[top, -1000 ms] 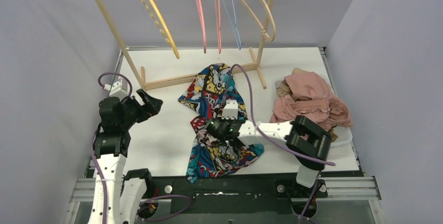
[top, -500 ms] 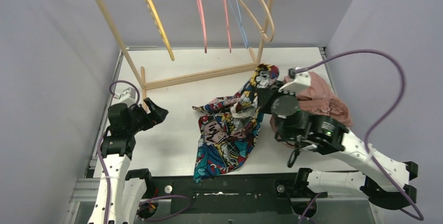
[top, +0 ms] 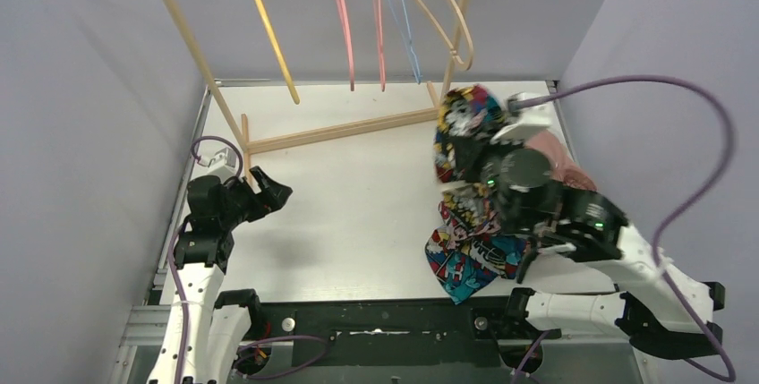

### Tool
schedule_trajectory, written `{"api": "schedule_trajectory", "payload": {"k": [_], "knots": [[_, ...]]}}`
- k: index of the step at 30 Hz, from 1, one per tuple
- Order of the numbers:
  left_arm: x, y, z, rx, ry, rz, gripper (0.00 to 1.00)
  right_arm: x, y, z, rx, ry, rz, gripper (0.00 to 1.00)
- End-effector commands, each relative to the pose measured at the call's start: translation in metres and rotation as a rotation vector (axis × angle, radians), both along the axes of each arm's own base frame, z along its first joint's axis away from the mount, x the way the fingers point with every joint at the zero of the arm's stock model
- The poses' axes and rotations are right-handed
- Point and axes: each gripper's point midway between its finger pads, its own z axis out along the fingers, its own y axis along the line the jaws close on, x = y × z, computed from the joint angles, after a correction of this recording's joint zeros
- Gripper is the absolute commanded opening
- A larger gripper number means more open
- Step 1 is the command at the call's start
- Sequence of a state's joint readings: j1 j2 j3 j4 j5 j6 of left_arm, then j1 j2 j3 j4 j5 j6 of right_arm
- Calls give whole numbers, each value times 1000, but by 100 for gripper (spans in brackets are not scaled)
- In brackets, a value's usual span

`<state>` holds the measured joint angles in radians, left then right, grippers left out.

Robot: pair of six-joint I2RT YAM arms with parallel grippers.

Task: Remove the shorts from the hanger
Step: Pick up the shorts at the center of the board.

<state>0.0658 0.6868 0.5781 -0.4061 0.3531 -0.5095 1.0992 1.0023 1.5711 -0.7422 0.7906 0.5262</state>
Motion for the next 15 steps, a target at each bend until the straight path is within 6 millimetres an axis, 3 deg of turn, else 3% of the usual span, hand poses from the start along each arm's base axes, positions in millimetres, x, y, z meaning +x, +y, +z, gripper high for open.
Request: {"api": "schedule_trajectory", "payload": {"k": [1, 4, 7, 9, 13, 15], "knots": [[7, -4, 15, 8, -71, -27, 78, -20, 104, -96, -21, 207, 375, 0], [7, -5, 15, 9, -71, -29, 78, -40, 137, -126, 34, 293, 507, 0], [7, -5, 15, 12, -73, -26, 78, -49, 142, -162, 39, 359, 527, 2], [7, -4, 15, 13, -74, -23, 78, -44, 124, -203, -16, 450, 429, 4], [7, -4, 16, 13, -80, -23, 78, -35, 69, -298, -110, 687, 210, 11], [7, -4, 15, 13, -79, -22, 78, -35, 55, -324, -131, 757, 159, 14]]}}
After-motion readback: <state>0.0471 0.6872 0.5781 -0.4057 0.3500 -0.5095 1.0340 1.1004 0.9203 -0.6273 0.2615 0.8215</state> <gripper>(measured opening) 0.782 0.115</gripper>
